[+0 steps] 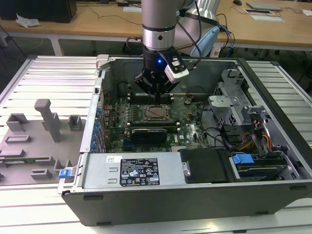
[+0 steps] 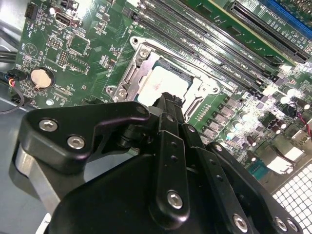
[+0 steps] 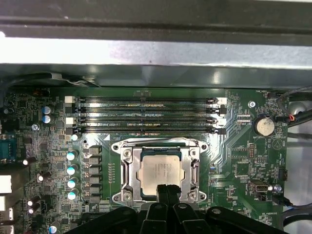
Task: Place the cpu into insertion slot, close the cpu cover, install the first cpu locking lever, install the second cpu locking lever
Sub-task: 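Install the second cpu locking lever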
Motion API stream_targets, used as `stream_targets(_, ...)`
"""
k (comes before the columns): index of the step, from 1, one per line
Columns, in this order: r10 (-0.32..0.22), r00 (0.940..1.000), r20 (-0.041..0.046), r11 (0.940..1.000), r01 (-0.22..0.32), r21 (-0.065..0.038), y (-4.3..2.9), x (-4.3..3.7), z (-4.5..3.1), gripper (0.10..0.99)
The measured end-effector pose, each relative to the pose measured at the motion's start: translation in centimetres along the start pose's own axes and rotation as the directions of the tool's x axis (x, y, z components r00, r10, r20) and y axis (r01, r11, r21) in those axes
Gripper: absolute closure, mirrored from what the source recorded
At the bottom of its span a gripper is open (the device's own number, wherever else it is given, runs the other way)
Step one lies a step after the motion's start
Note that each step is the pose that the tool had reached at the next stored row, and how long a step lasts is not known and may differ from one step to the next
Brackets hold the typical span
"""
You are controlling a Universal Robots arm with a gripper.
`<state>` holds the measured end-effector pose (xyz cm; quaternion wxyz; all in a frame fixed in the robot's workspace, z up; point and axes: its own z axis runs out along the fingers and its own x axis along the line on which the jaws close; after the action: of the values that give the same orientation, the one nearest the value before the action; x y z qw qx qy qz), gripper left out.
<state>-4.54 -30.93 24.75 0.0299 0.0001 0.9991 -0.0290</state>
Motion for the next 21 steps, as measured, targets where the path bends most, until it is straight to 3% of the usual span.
stream_targets(16,0.000,1.0000,0.0002,1.0000,0.000,0.000,-1.20,0.00,0.09,0.980)
stream_targets(21,0.000,1.0000,0.0002,1.0000,0.000,0.000,-2.10,0.01,0.14,0.980)
